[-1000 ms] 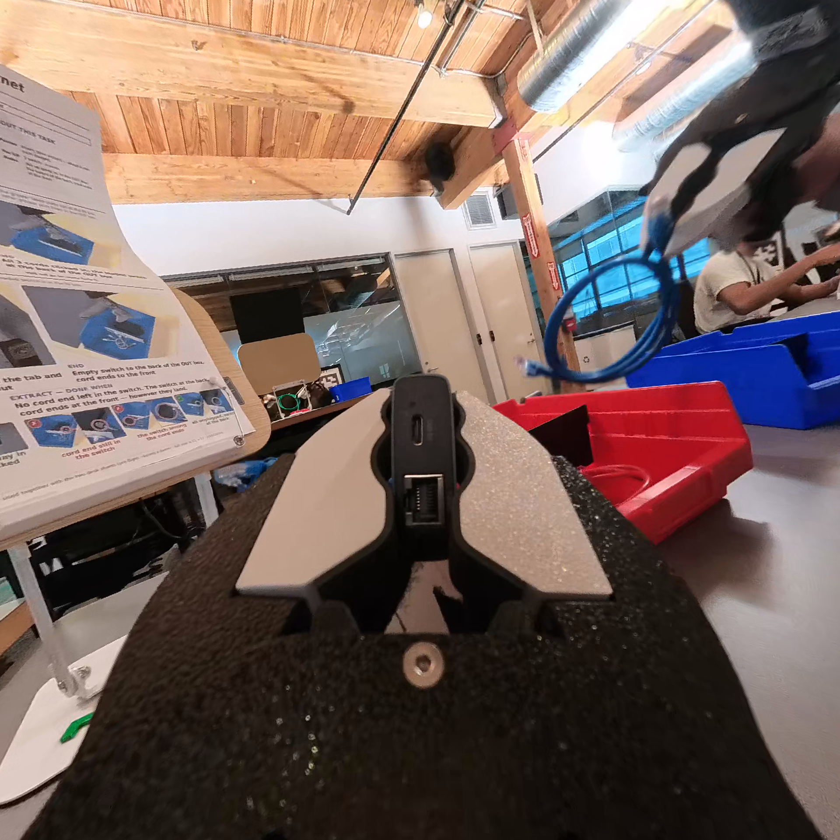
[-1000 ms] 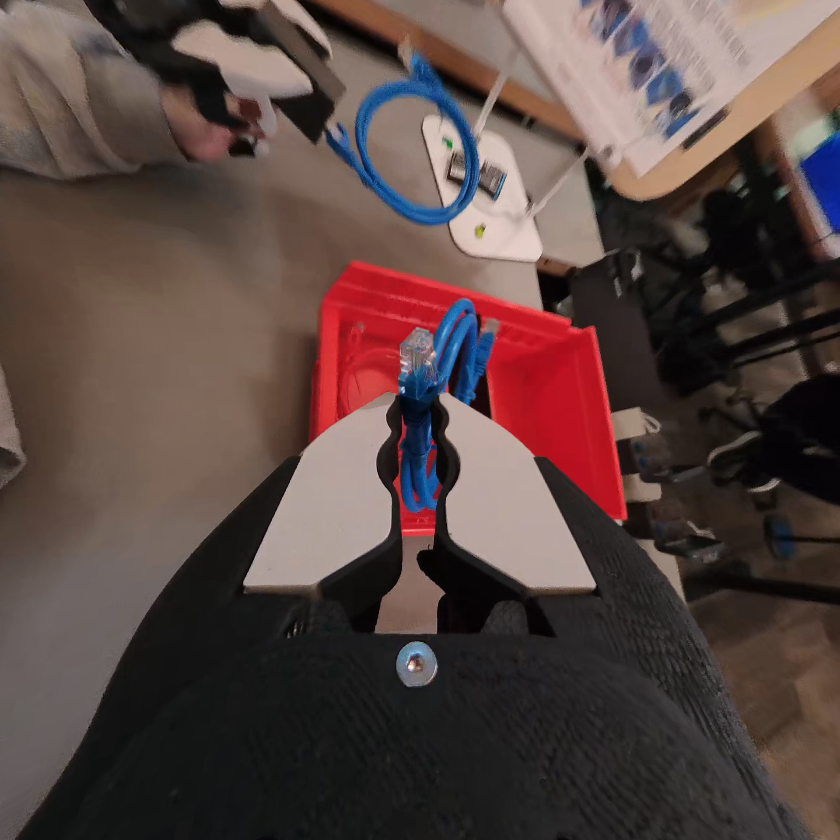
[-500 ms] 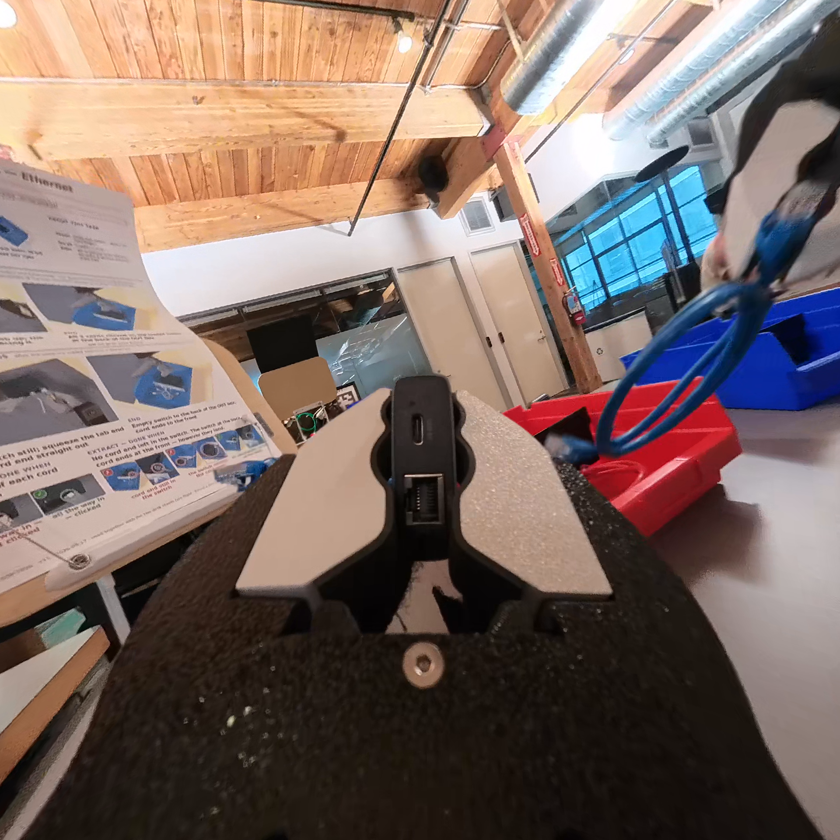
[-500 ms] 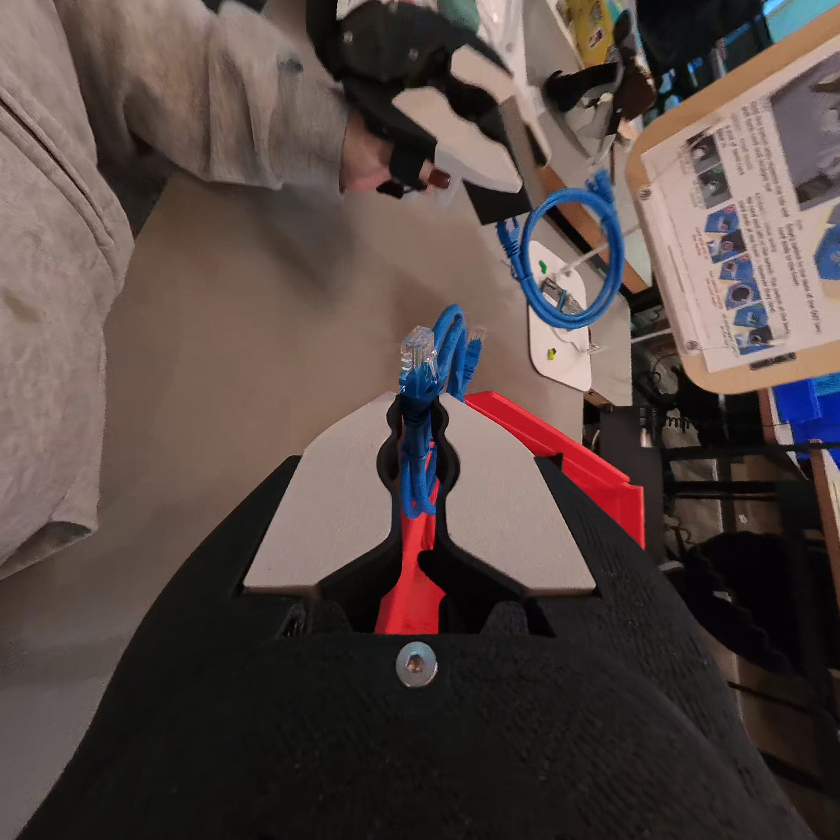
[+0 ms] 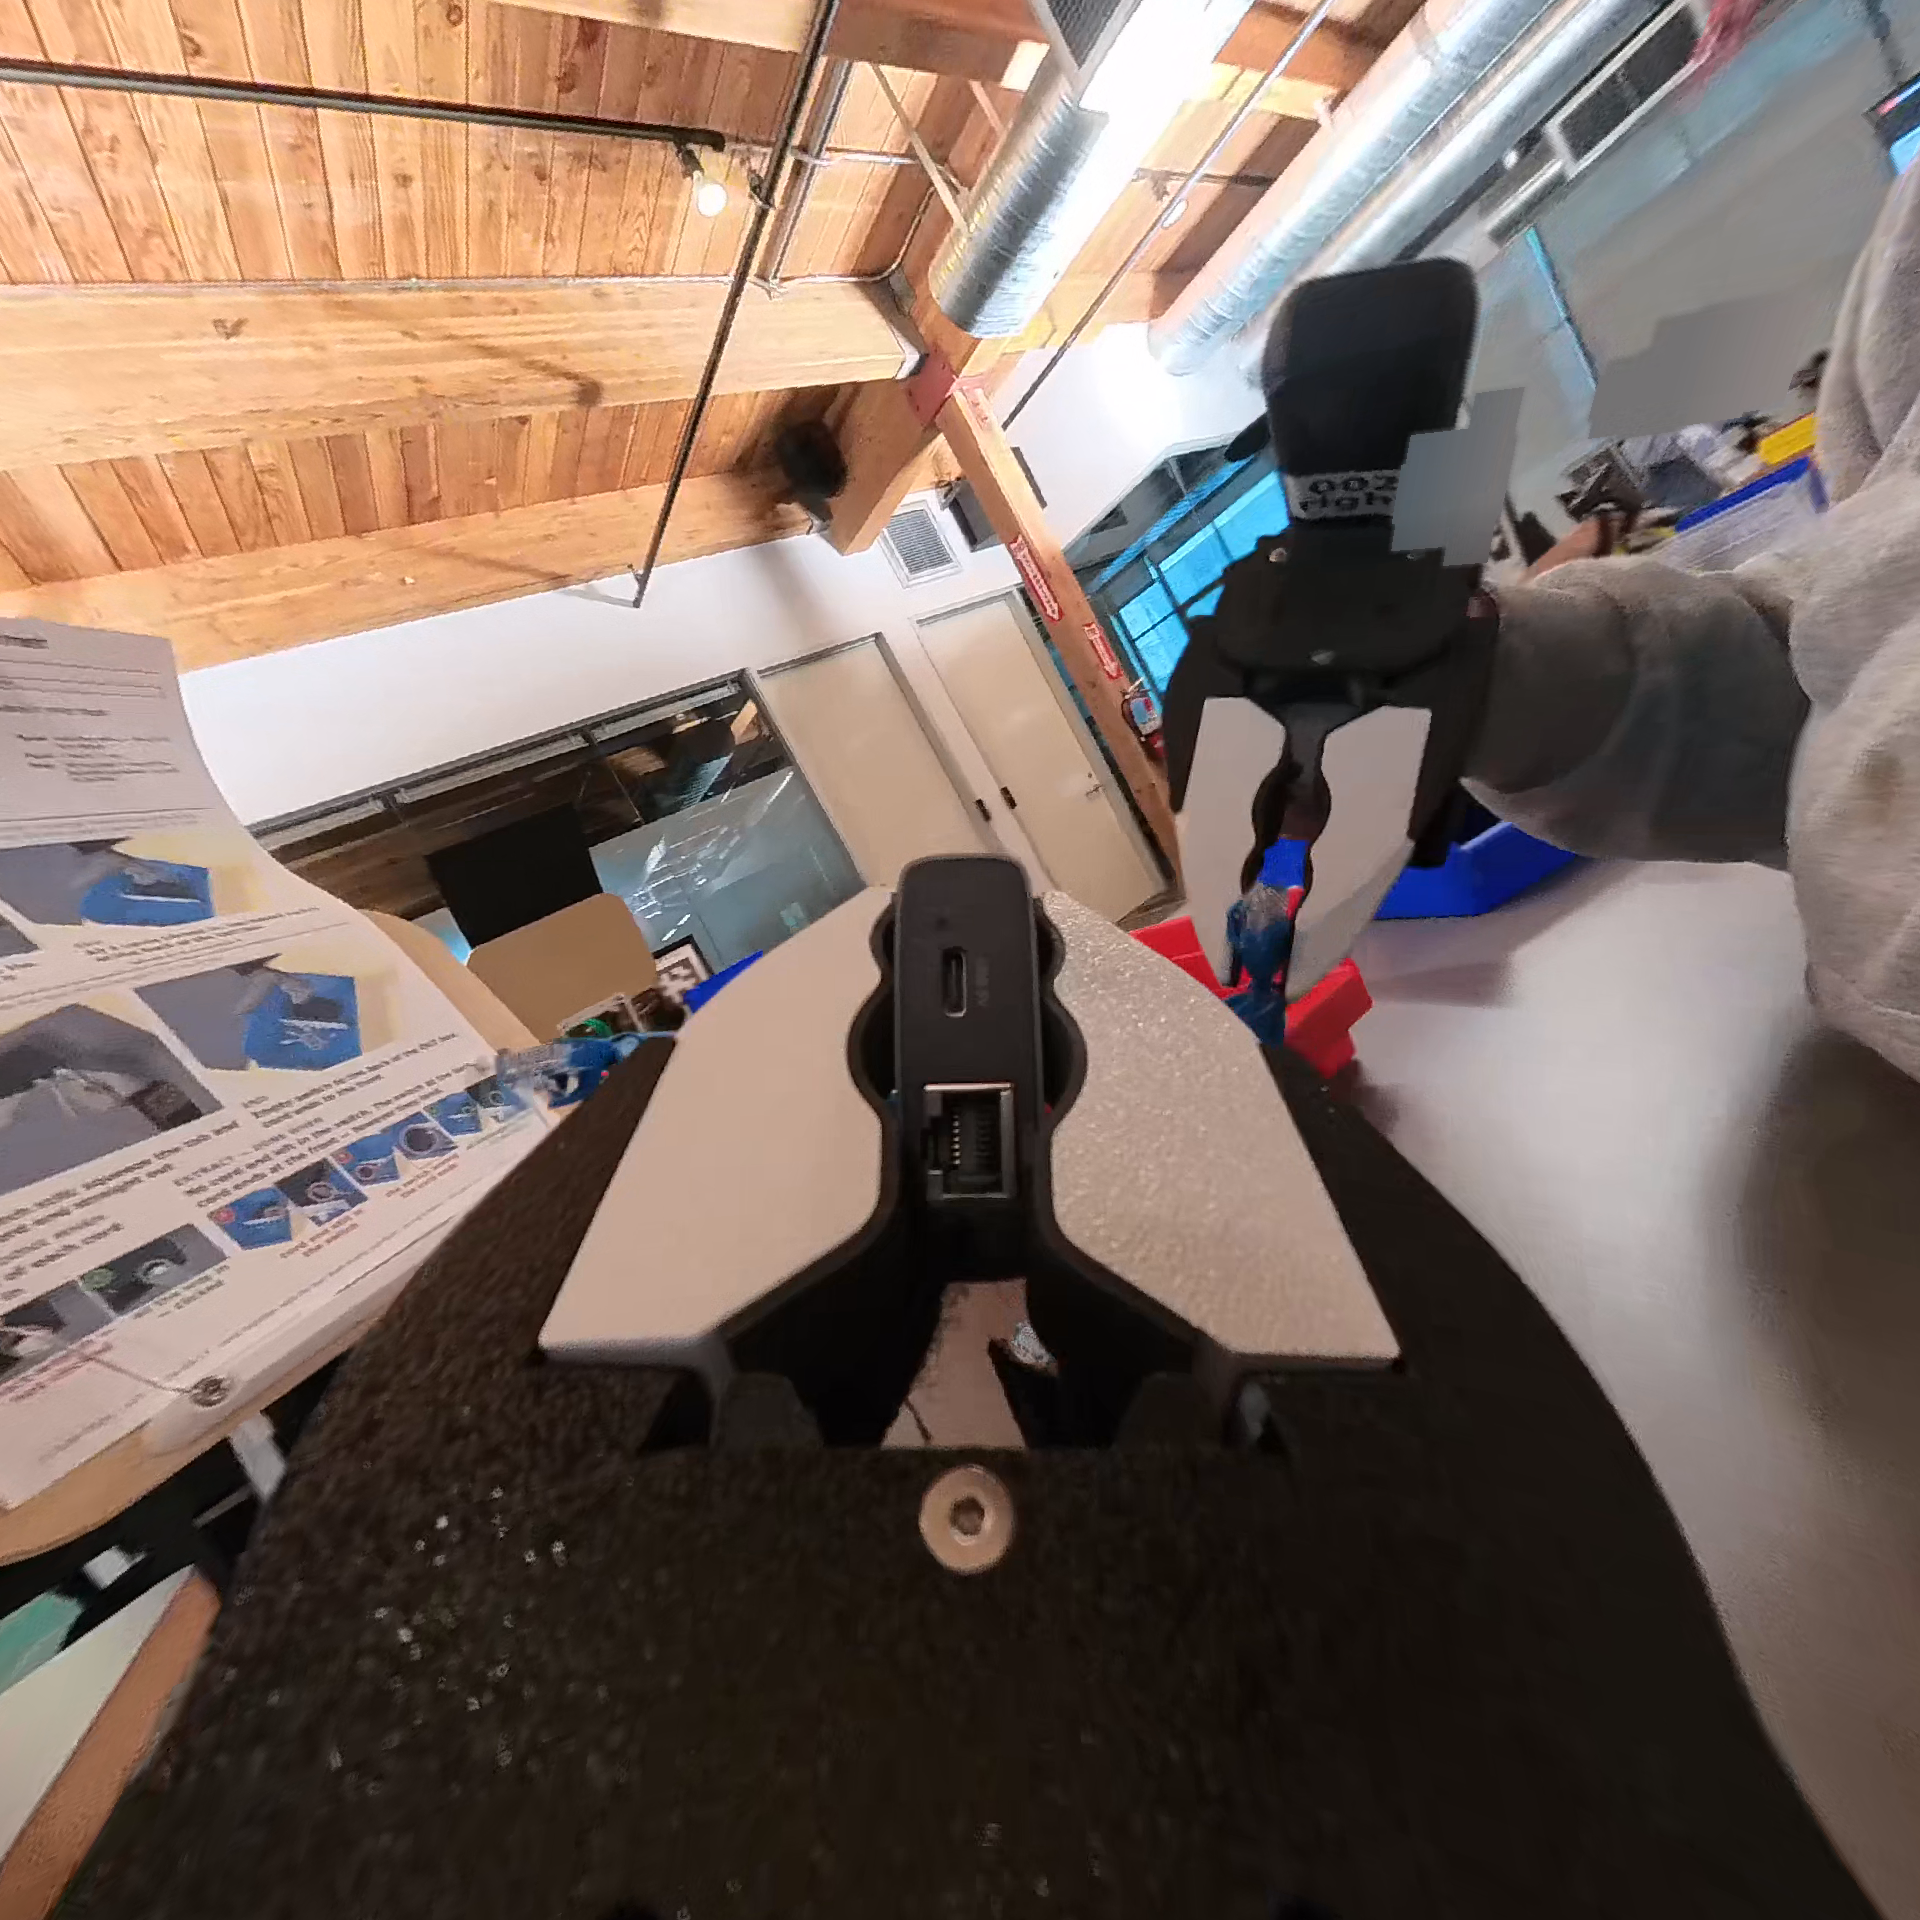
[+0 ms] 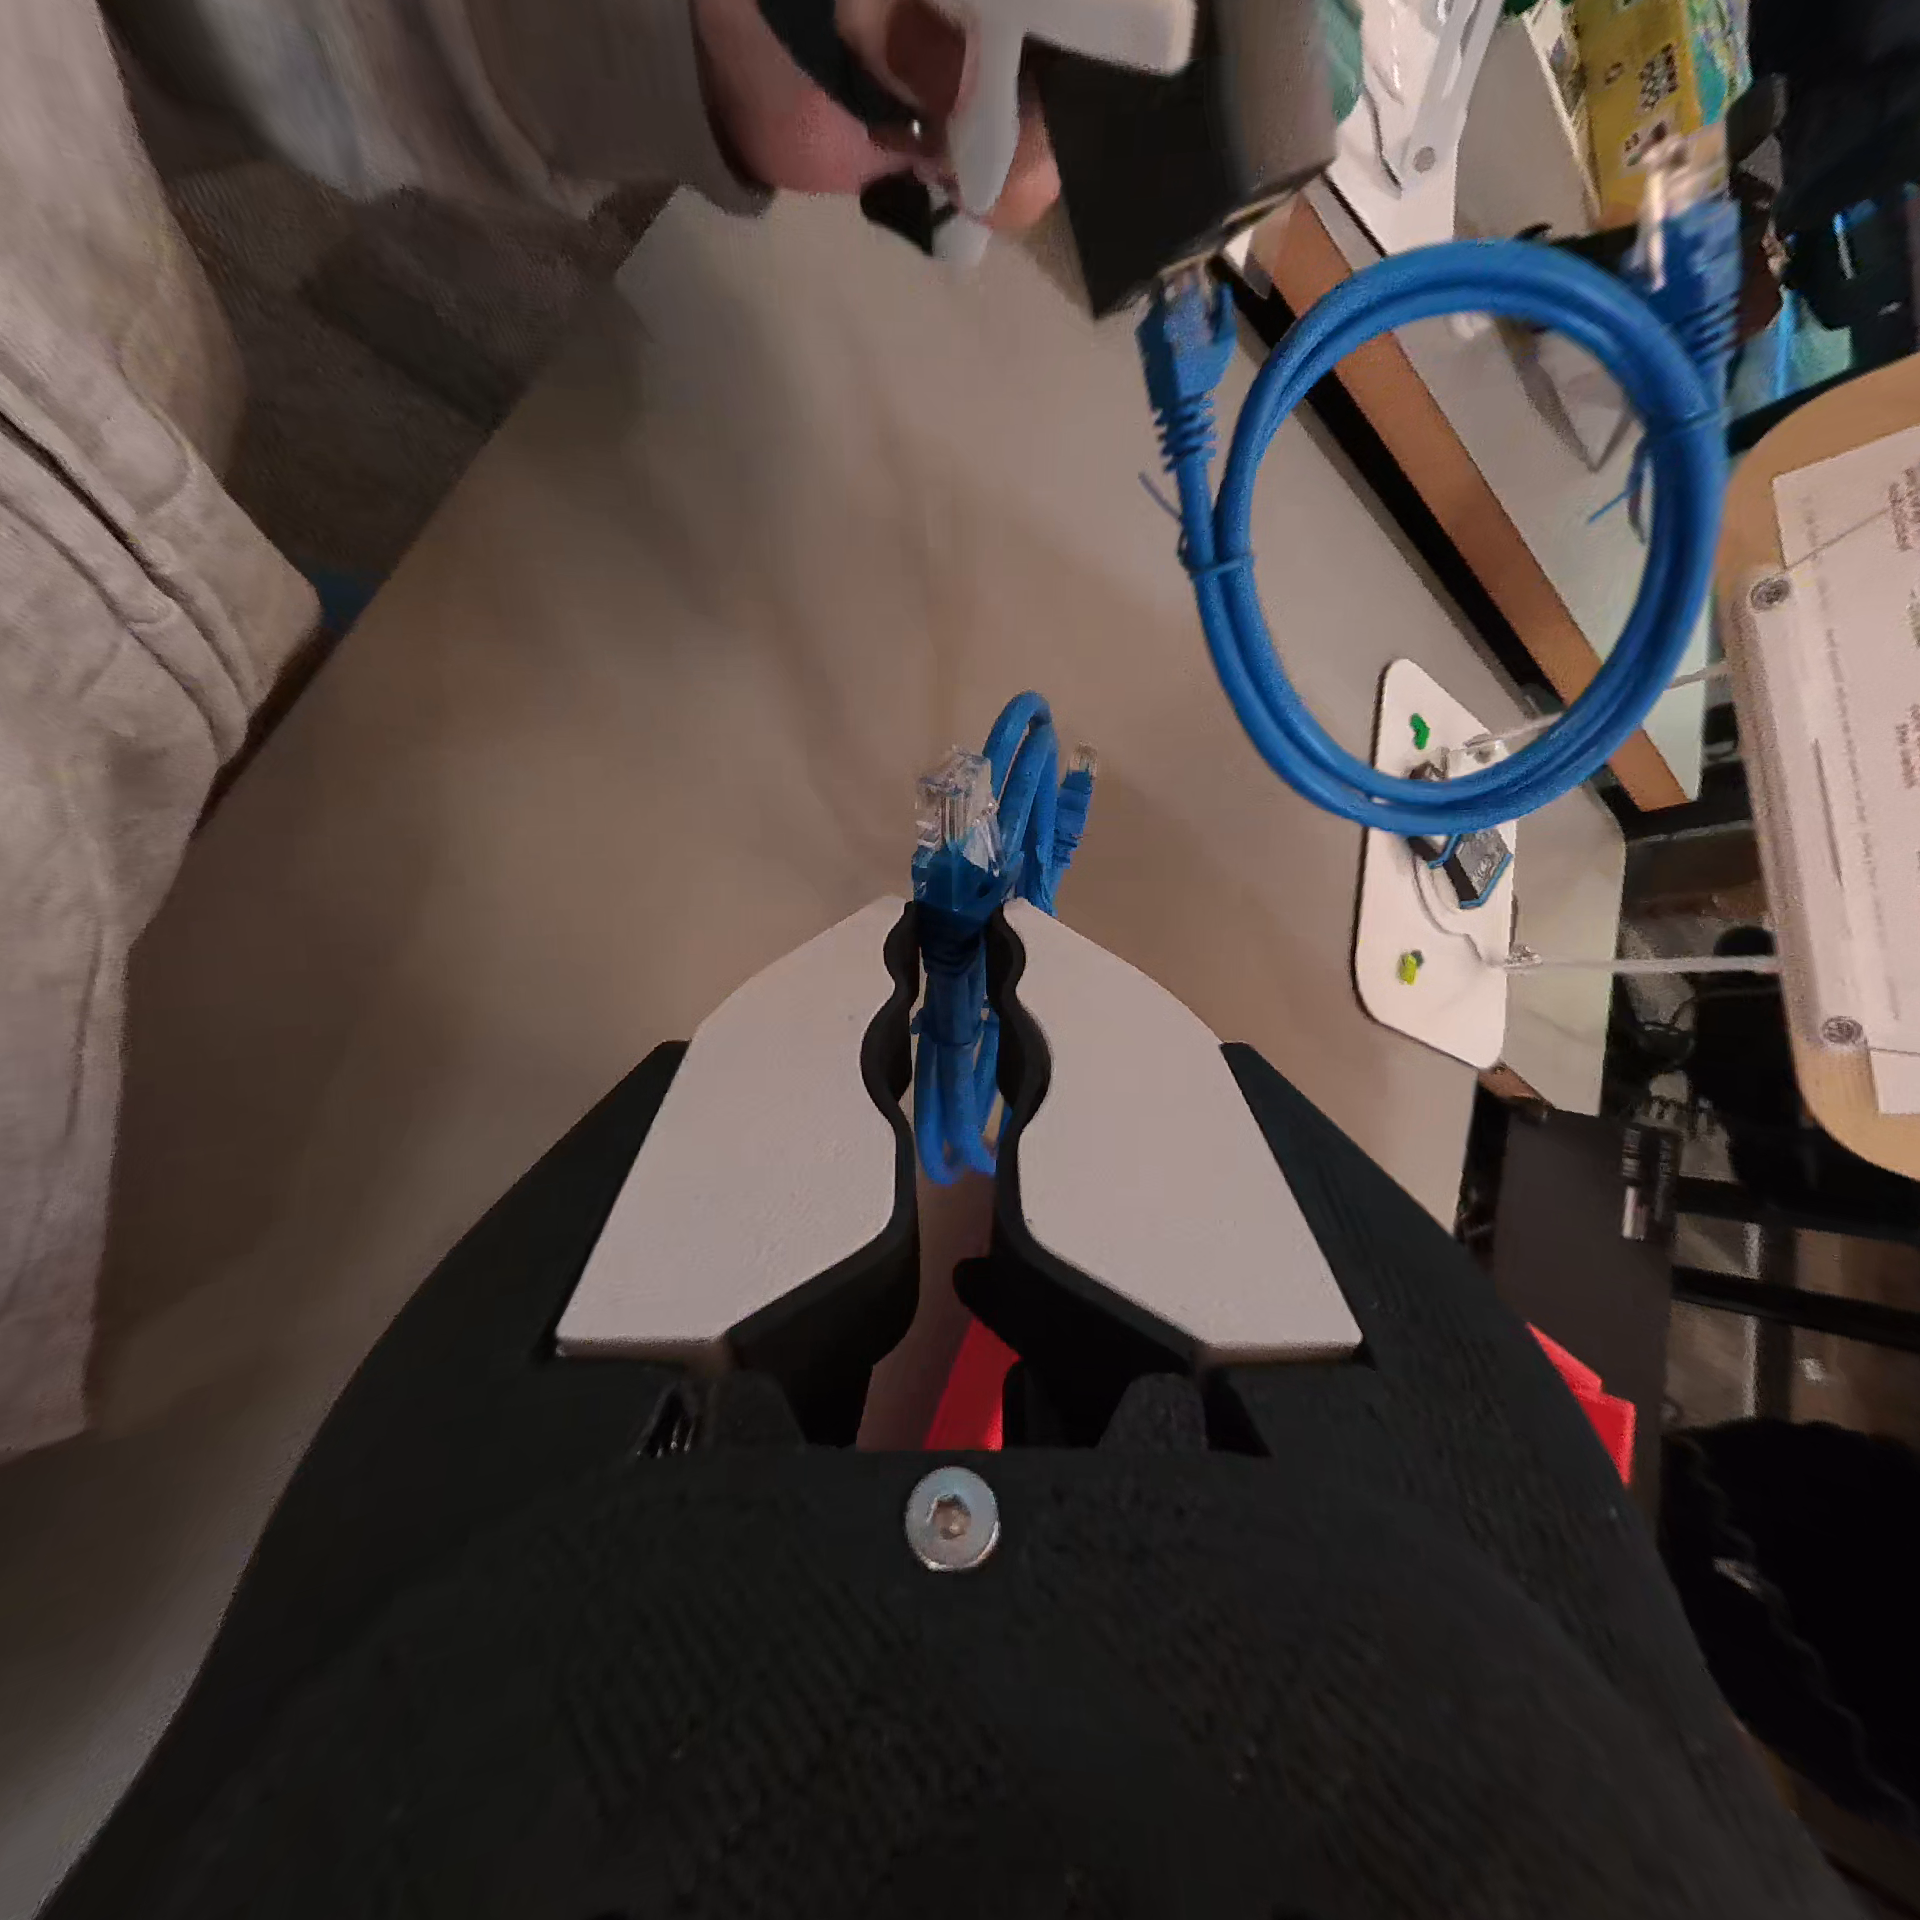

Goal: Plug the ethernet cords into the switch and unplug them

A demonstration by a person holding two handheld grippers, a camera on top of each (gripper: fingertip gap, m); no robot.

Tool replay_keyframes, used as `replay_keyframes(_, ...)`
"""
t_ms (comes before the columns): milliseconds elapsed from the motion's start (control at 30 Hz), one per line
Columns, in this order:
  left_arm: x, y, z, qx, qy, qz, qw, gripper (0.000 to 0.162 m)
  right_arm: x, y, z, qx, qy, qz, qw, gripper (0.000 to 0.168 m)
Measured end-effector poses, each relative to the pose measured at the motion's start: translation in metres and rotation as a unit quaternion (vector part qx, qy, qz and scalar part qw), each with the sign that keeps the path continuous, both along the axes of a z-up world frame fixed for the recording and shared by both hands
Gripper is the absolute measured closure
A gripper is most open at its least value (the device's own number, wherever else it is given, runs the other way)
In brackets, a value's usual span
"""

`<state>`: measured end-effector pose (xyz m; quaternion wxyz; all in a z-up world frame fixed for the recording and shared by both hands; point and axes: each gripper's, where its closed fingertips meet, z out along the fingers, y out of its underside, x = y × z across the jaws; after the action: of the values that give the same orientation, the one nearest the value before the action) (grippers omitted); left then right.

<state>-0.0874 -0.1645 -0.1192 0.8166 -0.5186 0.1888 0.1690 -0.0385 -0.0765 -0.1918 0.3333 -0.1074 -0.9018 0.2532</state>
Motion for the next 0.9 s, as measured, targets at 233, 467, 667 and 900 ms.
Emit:
replay_keyframes(233, 0.008, -0.015, -0.006, -0.016, 0.001, 0.003, 1.0, 0.14, -0.002, -0.004, -0.014, -0.023, -0.012, -0.004, 1.0, 0.158)
replay_keyframes(467, 0.032, -0.004, -0.013, -0.048, 0.026, -0.039, 0.998, 0.14, -0.005, -0.007, -0.01, -0.024, -0.003, -0.002, 1.0, 0.158)
replay_keyframes(667, 0.034, -0.007, -0.01, -0.024, 0.001, -0.066, 0.998, 0.14, -0.01, -0.004, -0.004, 0.009, 0.025, -0.024, 0.999, 0.158)
replay_keyframes(900, 0.025, -0.007, -0.013, -0.011, -0.013, -0.054, 0.998, 0.14, -0.008, 0.001, 0.007, 0.032, 0.016, -0.065, 0.997, 0.158)
